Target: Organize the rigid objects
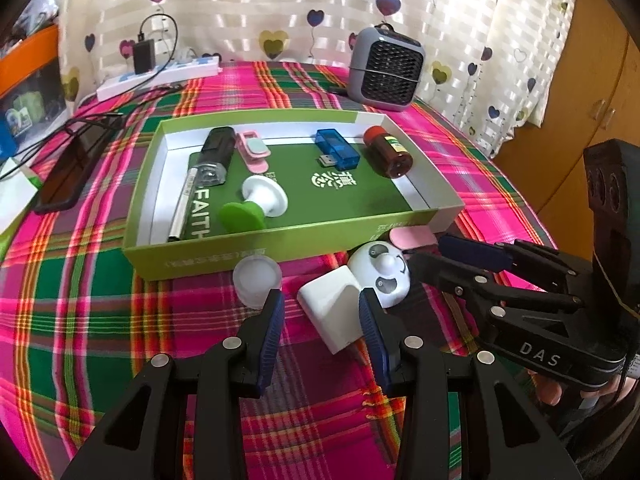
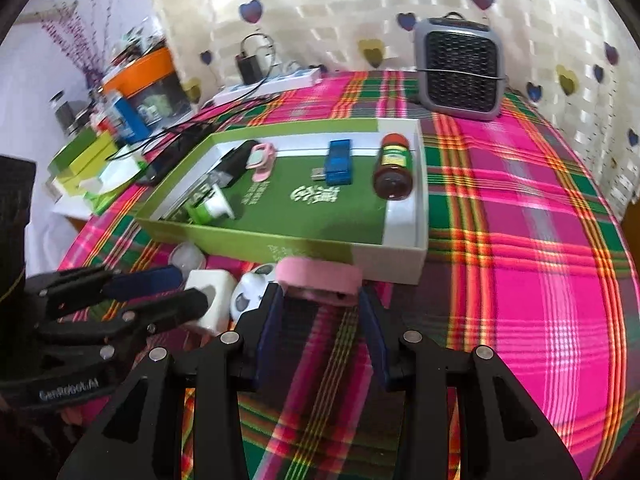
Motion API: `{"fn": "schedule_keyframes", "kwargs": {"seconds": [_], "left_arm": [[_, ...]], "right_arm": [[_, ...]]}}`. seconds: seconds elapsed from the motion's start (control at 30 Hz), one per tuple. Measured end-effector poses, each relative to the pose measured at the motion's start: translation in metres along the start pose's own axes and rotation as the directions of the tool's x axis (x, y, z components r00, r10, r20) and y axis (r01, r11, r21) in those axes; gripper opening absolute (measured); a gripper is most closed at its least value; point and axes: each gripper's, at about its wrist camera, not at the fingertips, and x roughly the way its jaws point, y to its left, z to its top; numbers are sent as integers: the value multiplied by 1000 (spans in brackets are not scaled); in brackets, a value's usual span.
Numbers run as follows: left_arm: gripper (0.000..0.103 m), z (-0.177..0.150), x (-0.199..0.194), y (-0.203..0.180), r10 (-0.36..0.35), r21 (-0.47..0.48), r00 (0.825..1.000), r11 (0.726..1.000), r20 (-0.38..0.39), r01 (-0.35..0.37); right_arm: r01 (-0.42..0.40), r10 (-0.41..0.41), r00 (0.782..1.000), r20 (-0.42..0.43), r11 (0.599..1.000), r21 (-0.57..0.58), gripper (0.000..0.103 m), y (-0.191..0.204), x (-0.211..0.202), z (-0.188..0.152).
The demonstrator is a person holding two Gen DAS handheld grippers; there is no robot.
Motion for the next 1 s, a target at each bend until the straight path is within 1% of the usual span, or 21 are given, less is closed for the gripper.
{"fn": "schedule_keyframes", "kwargs": {"seconds": [0.2, 0.3, 0.37, 0.5, 0.6, 0.67, 0.8, 0.93, 1.0], "left_arm": [[38, -1, -2, 4, 3, -5, 1000, 1000, 1, -3], [38, -2, -3, 4, 3, -6, 1000, 1000, 0, -3], [38, -2, -3, 5, -5, -9, 1000, 1000, 0, 5], [38, -2, -5, 1, -18, -9, 1000, 1000, 5, 18], [38, -1, -5, -3, -25, 1, 1000, 1000, 4, 25], [38, -1, -4, -7, -28, 7, 1000, 1000, 1, 28], [38, -1, -2, -12, -23, 20, 1000, 1000, -6, 23], [38, -1, -3, -11, -17, 20, 1000, 1000, -5, 17], [38, 0, -3, -11, -12, 17, 1000, 1000, -4, 12]], "right_arm": [[-56, 55, 998, -31, 998, -31, 41, 5, -2, -4], [-68, 65, 997, -50, 995, -78, 41, 11, -3, -7], [-51, 47, 998, -37, 993, -107, 41, 13, -6, -8], [0, -1, 1000, -12, 996, -93, 41, 5, -8, -3], [35, -36, 999, -8, 993, -110, 41, 4, -7, 0], [41, -42, 999, -6, 991, -125, 41, 2, -7, 1], [18, -22, 1000, -21, 987, -157, 41, 0, -1, 4], [-36, 29, 999, -45, 985, -171, 41, -2, 6, 7], [-45, 37, 998, -50, 982, -185, 41, -2, 8, 7]]}}
